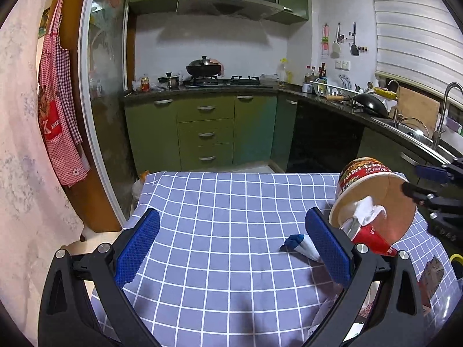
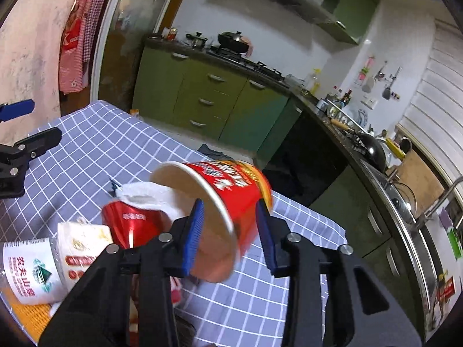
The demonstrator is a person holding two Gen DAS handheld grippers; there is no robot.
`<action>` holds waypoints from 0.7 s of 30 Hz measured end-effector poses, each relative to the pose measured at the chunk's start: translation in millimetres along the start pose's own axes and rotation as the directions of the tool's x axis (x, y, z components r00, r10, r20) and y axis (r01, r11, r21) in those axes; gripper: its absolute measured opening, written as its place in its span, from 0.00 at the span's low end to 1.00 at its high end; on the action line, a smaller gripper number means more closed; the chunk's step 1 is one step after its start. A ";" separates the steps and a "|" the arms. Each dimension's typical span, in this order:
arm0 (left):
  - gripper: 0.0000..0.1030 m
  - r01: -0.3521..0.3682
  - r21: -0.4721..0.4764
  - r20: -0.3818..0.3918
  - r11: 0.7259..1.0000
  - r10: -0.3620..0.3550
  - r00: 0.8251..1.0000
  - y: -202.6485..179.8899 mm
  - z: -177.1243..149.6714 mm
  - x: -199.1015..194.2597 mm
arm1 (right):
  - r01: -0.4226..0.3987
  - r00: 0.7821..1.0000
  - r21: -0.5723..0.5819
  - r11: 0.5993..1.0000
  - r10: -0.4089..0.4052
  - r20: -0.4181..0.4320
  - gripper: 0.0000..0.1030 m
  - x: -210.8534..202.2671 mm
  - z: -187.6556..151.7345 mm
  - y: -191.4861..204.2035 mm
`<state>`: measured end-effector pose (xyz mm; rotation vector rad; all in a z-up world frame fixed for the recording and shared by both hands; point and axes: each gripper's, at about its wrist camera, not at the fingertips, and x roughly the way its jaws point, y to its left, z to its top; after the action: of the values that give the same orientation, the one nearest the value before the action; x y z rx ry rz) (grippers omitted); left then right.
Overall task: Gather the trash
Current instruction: 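Grasp the red-and-white paper noodle cup by its rim with the right gripper, then carry the noodle cup over the yellow-rimmed bin and open the right gripper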
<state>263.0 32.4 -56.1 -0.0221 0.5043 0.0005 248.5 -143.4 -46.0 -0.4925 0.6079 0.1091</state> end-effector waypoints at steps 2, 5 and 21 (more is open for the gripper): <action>0.96 0.010 -0.012 0.000 1.000 -0.010 1.000 3.2 -0.5 -0.8 | 0.008 1.000 -0.027 1.000 -0.008 0.000 0.34 1.9 2.9 8.3; 0.96 0.018 -0.019 0.001 1.000 -0.018 1.000 6.9 -2.7 -3.8 | 0.057 0.998 -0.093 0.994 -0.058 -0.010 0.34 12.3 9.6 23.1; 0.96 0.028 -0.003 0.012 1.000 -0.028 1.000 1.0 -5.4 -10.7 | 0.372 0.928 -0.268 0.889 -0.363 0.083 0.03 50.2 16.5 33.8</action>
<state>251.0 33.4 -55.7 -0.0320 0.4922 -0.0256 290.0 -108.0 -76.8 -0.8726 0.4609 -0.1615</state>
